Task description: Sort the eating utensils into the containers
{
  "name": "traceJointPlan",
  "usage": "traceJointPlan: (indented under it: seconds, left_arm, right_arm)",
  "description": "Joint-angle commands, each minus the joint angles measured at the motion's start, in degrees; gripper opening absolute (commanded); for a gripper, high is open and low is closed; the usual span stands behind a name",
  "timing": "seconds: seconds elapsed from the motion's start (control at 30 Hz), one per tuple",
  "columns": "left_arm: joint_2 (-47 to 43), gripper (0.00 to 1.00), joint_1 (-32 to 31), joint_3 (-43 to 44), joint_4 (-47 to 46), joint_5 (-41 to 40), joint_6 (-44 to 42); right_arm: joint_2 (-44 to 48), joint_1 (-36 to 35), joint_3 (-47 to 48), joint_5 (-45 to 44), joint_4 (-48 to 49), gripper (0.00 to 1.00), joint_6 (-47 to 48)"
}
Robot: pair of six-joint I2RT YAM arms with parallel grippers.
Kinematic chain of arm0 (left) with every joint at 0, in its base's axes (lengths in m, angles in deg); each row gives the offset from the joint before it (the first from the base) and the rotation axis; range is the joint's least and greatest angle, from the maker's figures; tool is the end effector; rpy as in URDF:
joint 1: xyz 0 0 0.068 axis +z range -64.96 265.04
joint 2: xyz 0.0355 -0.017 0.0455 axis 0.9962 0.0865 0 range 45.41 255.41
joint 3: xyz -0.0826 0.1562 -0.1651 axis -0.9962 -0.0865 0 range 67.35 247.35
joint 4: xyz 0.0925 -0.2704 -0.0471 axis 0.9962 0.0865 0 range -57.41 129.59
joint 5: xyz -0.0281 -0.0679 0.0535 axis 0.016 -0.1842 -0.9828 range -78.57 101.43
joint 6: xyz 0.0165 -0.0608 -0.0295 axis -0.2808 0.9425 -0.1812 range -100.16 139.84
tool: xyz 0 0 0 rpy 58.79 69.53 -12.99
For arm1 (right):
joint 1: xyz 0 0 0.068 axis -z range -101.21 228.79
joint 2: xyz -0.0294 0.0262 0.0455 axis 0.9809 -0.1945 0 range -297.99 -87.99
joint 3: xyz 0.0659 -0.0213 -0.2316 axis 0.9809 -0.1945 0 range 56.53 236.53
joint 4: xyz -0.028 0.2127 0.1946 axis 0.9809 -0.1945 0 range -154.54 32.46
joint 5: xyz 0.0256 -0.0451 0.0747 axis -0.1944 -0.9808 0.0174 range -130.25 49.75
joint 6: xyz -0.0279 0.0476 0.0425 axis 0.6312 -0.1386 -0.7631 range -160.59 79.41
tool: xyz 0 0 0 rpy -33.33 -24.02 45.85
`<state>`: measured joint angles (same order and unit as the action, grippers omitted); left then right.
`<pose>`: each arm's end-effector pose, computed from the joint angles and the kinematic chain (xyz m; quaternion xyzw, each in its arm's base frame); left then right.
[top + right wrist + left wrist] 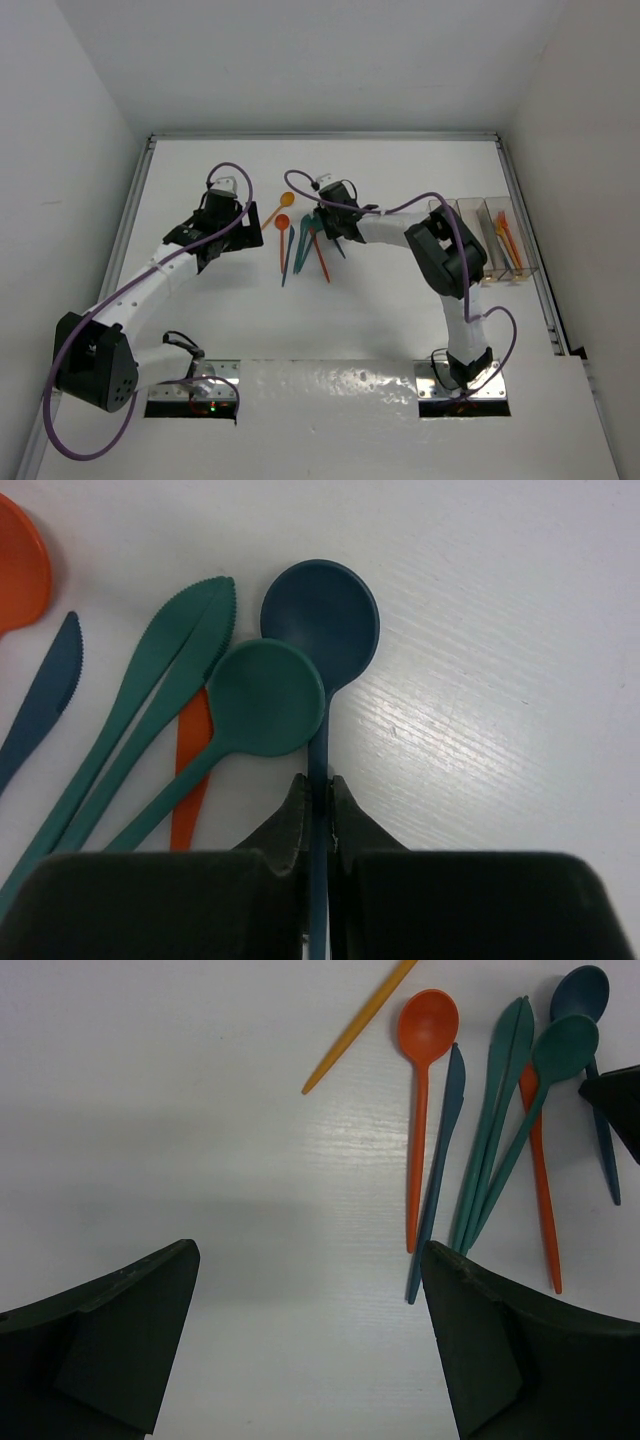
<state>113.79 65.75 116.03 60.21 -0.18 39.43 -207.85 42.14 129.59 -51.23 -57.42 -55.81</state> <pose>0.2882 -0.0888 0.1977 -0.0392 0.9265 -0.0316 0.3728 0.3723 0.2637 0.0609 -0.1372 0.9156 0.0807 0.3693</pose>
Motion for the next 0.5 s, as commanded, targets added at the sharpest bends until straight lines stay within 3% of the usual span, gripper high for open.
traceJointPlan:
  seconds: [0.0, 0.3, 0.47]
  left_arm:
    - [-0.3, 0.91, -0.3, 0.4, -1.6, -0.2, -0.3]
    - [-0.5, 0.91, -0.3, 0.5, -1.4, 0.5, -0.2]
    - [-0.8, 0.91, -0.3, 0.6, -1.2, 0.7, -0.2]
  right_arm:
    - [2.9, -0.3, -1.9, -2.8, 0.1, 0.00, 1.4]
    - [18.7, 3.7, -10.7, -5.1, 0.3, 0.00, 9.3]
    - [32.5, 10.9, -18.2, -3.8, -2.2, 0.00, 13.9]
